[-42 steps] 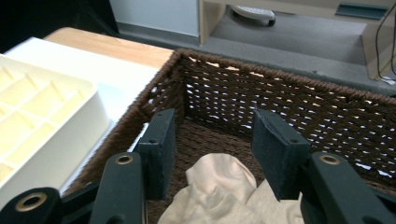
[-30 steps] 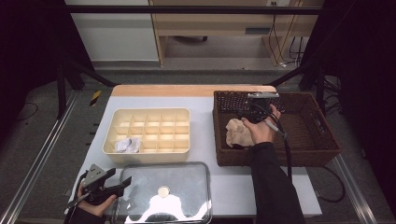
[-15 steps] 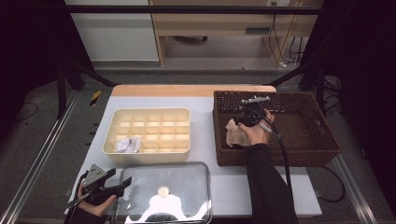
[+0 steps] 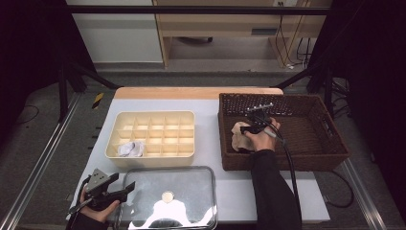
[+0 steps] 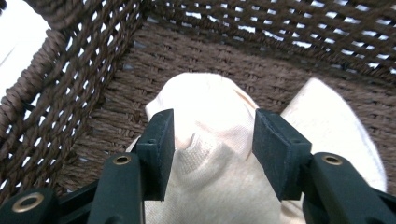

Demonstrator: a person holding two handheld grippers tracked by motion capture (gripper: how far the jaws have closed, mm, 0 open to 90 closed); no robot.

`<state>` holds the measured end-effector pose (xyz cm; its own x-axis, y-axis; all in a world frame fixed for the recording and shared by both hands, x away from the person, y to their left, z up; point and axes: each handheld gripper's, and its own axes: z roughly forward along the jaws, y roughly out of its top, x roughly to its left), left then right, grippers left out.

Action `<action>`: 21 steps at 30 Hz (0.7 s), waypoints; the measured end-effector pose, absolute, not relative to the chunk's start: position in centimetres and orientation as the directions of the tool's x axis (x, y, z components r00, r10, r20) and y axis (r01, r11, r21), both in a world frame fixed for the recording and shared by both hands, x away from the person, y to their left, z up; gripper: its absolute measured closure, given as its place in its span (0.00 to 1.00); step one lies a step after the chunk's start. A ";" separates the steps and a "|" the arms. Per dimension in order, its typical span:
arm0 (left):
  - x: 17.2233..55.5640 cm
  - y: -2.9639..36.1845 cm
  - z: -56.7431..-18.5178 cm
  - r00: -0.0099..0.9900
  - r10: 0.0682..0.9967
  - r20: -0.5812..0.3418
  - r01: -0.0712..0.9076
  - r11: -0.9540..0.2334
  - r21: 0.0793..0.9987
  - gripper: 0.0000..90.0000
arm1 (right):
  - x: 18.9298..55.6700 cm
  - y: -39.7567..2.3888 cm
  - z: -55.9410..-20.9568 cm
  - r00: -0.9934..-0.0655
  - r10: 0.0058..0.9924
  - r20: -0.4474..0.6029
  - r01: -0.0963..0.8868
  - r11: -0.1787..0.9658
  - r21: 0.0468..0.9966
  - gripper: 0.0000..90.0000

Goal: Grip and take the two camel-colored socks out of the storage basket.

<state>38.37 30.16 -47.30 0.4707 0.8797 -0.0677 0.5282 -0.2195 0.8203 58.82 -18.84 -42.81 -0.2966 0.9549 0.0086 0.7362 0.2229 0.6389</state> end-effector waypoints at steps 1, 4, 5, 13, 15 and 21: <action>38.4 30.2 -47.3 0.470 0.880 -0.068 0.528 -0.218 0.821 0.28 | 58.9 -18.8 -42.9 -0.295 0.956 0.006 0.742 0.225 0.631 0.53; 38.4 30.2 -47.3 0.470 0.880 -0.069 0.527 -0.217 0.822 0.28 | 59.0 -18.8 -43.2 -0.293 0.956 0.010 0.766 0.228 0.601 0.54; 38.4 30.2 -47.3 0.471 0.880 -0.069 0.528 -0.218 0.821 0.28 | 59.0 -18.8 -43.3 -0.289 0.957 0.014 0.778 0.227 0.586 0.56; 38.3 30.2 -47.3 0.471 0.879 -0.070 0.527 -0.216 0.822 0.28 | 59.0 -18.9 -43.4 -0.311 0.949 0.052 0.796 0.230 0.560 0.88; 38.3 30.2 -47.3 0.471 0.879 -0.070 0.527 -0.217 0.822 0.28 | 59.0 -18.9 -43.2 -0.311 0.948 0.062 0.792 0.223 0.569 0.91; 38.4 30.2 -47.3 0.470 0.880 -0.071 0.528 -0.216 0.821 0.28 | 58.5 -19.3 -41.6 -0.295 0.952 0.083 0.751 0.178 0.635 0.92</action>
